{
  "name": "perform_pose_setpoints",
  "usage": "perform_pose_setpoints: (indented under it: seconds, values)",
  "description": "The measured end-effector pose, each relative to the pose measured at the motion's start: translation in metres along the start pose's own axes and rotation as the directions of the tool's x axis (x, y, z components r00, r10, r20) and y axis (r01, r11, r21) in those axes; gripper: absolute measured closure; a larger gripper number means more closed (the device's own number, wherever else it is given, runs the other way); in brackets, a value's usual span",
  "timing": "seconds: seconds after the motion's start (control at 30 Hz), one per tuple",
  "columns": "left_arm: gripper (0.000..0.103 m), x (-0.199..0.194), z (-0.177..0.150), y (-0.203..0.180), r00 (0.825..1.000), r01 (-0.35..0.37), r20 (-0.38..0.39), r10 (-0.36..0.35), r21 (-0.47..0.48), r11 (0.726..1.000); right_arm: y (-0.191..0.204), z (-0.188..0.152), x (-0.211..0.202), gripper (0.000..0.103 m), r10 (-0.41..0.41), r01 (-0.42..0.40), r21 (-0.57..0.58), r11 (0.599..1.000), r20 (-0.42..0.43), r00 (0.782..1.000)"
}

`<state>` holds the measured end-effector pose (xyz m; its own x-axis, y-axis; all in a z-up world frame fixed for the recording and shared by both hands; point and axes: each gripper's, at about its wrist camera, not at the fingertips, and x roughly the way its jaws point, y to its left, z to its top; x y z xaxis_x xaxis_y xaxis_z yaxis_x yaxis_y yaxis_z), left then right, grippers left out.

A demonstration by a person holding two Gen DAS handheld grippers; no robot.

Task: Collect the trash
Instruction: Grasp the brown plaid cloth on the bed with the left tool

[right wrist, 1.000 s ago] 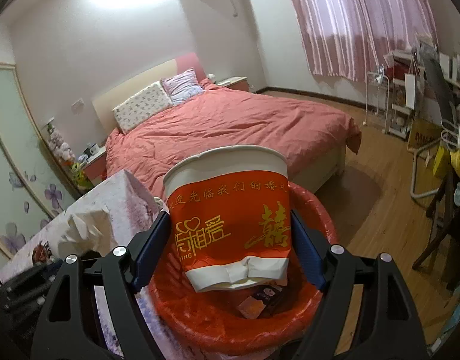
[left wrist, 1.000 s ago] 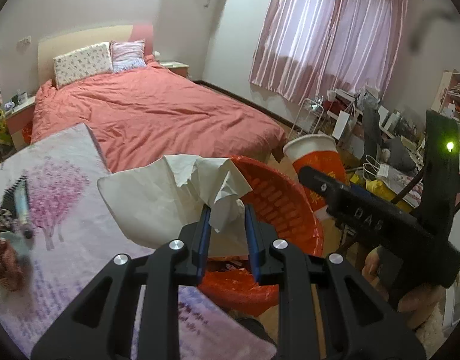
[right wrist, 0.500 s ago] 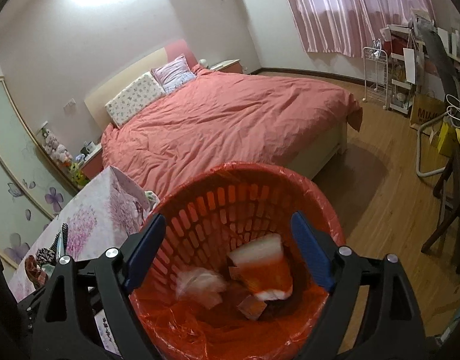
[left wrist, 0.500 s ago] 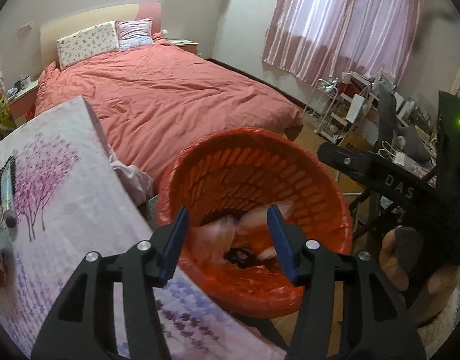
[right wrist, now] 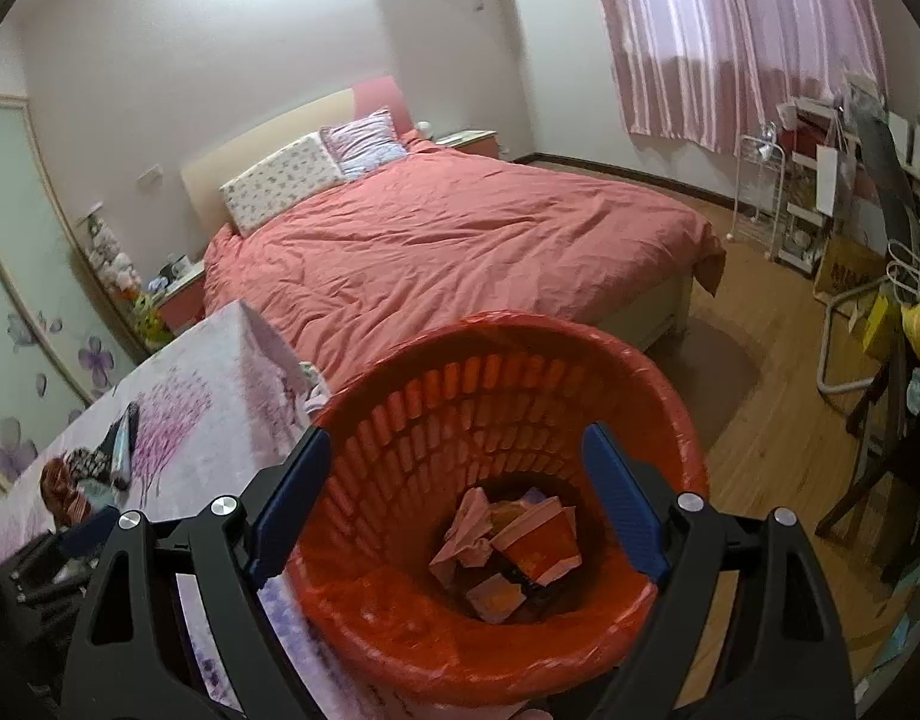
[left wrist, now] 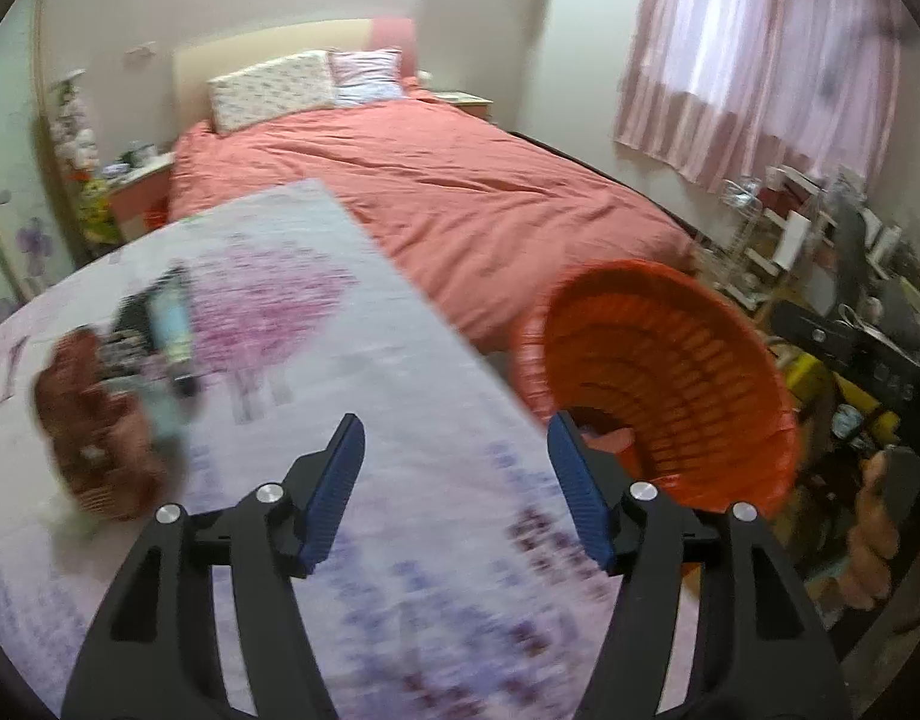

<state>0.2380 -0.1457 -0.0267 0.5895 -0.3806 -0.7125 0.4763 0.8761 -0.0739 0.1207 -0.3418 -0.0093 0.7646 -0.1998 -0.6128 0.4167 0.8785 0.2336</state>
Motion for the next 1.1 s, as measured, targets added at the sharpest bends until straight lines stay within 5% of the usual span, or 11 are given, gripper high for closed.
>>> perform_pose_setpoints:
  seconds: [0.33,0.47,0.83,1.0,1.1]
  values:
    - [0.036,-0.046,-0.019,0.098,0.976,-0.201,0.059,0.208,-0.103,0.974,0.041,-0.025,-0.001,0.018,0.049,-0.052,-0.101,0.994,-0.033,0.998]
    - [0.036,-0.049,-0.020,0.135,0.973,-0.216,0.034,0.226,-0.194,0.957,0.052,-0.030,0.001,0.018,0.064,-0.070,-0.116,0.991,-0.055,0.996]
    - [0.026,-0.001,0.003,0.150,0.956,-0.293,-0.048,0.290,-0.239,0.926,0.074,-0.040,0.009,0.018,0.082,-0.095,-0.149,0.984,-0.095,0.992]
    - [0.061,0.005,-0.002,0.158,0.967,-0.256,-0.058,0.250,-0.266,0.929,0.082,-0.044,0.010,0.018,0.085,-0.102,-0.165,0.981,-0.107,0.991]
    - [0.069,-0.003,-0.005,0.158,0.970,-0.241,-0.030,0.241,-0.252,0.937,0.086,-0.046,0.010,0.018,0.093,-0.111,-0.170,0.979,-0.114,0.989]
